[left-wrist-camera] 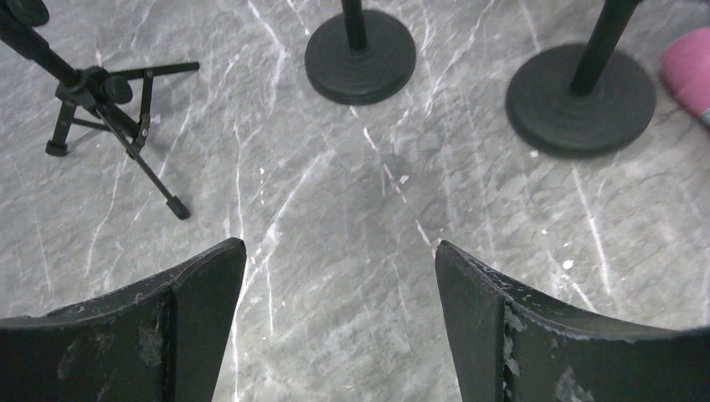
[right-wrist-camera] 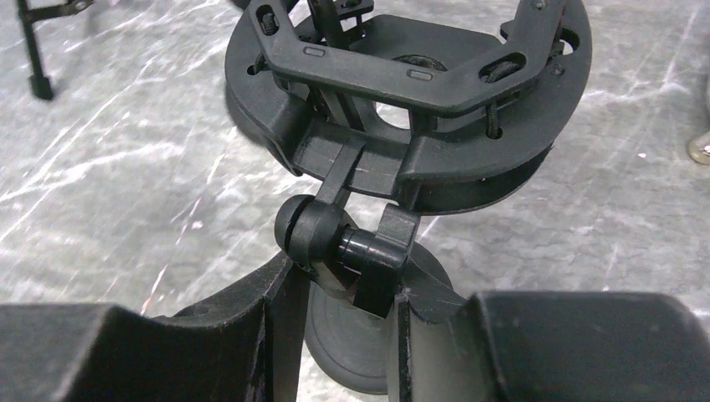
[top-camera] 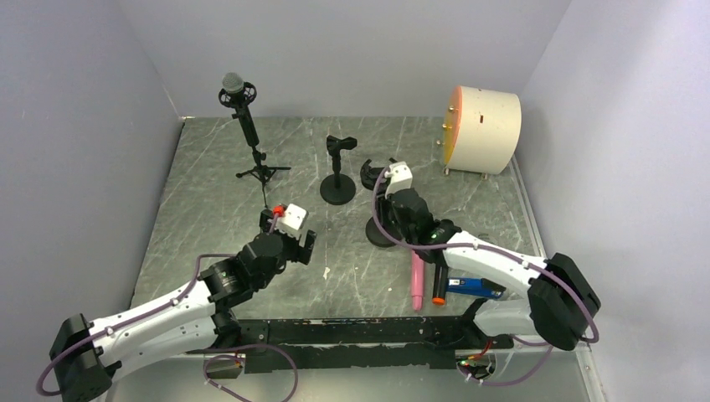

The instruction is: Remove the microphone from the stand

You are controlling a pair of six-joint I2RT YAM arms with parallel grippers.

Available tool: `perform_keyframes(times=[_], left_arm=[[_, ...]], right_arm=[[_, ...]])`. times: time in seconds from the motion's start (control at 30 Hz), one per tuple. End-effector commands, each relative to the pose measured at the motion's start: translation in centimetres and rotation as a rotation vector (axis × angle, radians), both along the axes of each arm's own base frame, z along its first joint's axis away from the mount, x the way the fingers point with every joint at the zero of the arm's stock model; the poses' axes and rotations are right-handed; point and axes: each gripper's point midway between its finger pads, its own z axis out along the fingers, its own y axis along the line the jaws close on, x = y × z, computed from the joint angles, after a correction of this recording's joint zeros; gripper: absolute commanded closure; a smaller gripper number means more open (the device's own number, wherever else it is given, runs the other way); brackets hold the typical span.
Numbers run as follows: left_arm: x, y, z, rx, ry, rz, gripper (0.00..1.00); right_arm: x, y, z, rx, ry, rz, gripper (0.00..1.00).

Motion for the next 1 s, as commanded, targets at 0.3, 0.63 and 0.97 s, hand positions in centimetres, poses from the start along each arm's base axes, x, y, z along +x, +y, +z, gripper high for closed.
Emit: perform_keyframes(times=[0.3,0.63,0.97], left_arm=[[2.6,4.2,-1.3,-0.053,0.183,0.231,0.05],[6.0,7.1,1.3,-0.151,0.148,0.299,0.05],[10.5,12.1,4.9,-0.246,0.094,0.383,0.05]], right_arm=[[12.7,-1.7,7.1,0.230,-0.209,-0.114,0.76],[15.0,-0.5,4.6,0.235,-0.180,-0.074,0.59],[12.1,-0.5,4.7,0.161,-0.070,0.020,0.26]])
